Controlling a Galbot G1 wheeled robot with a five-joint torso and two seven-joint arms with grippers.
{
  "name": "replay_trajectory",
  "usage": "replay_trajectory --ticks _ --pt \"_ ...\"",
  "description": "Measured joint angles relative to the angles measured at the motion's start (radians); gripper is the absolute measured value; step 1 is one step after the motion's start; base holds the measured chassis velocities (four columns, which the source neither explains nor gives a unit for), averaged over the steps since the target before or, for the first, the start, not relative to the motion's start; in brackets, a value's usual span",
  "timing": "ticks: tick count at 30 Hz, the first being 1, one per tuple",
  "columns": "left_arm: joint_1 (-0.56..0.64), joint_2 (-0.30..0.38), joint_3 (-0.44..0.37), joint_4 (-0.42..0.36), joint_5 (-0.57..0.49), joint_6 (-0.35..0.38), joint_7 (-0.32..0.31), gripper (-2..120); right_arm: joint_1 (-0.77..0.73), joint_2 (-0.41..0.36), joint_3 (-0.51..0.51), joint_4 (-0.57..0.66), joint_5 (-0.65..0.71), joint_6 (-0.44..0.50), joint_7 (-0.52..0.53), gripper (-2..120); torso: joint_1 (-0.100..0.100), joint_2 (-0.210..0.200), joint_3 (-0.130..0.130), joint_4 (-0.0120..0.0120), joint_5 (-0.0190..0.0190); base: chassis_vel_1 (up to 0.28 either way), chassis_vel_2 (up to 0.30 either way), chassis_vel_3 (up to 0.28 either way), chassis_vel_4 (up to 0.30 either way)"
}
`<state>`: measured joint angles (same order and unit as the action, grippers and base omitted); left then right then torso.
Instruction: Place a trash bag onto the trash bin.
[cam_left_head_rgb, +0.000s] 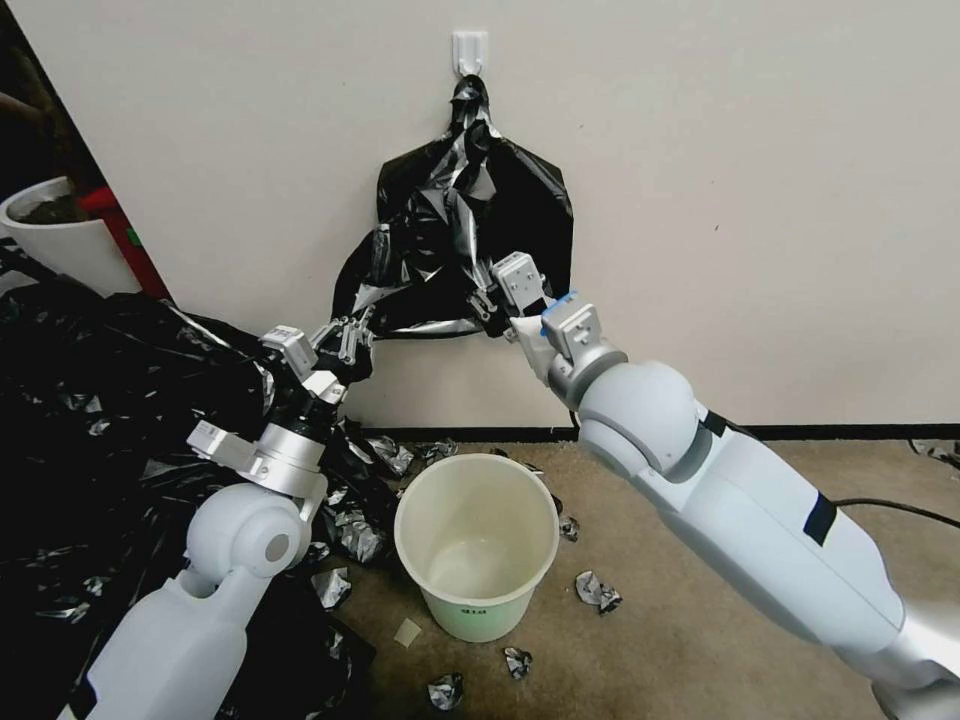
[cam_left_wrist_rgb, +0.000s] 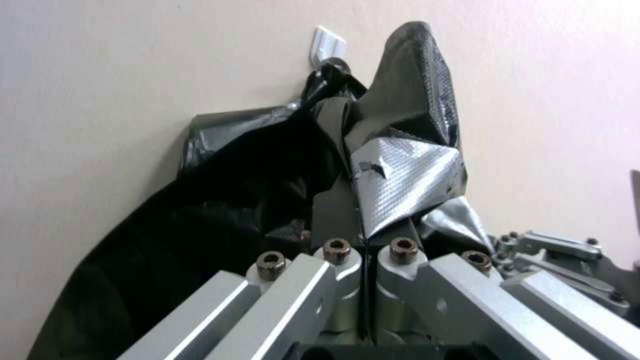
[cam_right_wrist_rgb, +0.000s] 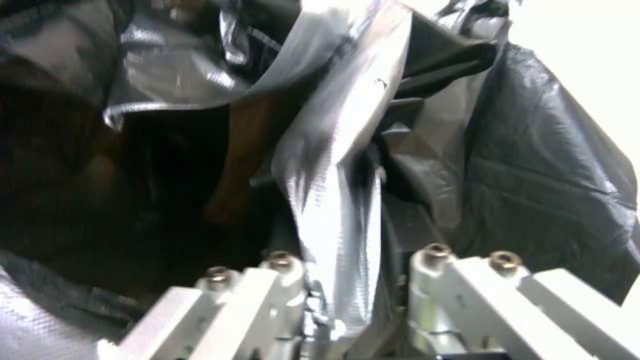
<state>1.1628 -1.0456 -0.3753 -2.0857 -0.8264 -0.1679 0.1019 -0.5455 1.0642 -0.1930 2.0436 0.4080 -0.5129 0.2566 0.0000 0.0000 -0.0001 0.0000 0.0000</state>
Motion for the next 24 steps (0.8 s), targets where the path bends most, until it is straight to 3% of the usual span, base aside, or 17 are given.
replay_trajectory --ticks 5,12,24 --pt "0.002 -0.003 0.0 -0.002 0.001 0.0 -0.001 0 -0.078 0.001 0.04 0.012 0.0 0.082 0.004 0 0.0 0.0 0.0 0.0 0.0001 0.0 0.0 0.0 0.0" --pt "0.032 -0.028 -0.009 -0.019 0.004 -0.012 -0.002 0 -0.295 0.037 0.174 0.111 0.026 0.206 0.004 0 0.0 0.0 0.0 -0.0001 0.0 0.0 0.0 0.0 0.0" --pt "0.147 -0.113 0.0 -0.093 0.052 -0.031 -0.002 0 -0.691 0.161 0.35 0.3 0.025 0.286 -0.038 0 0.0 0.0 0.0 -0.0001 0.0001 0.0 0.0 0.0 0.0"
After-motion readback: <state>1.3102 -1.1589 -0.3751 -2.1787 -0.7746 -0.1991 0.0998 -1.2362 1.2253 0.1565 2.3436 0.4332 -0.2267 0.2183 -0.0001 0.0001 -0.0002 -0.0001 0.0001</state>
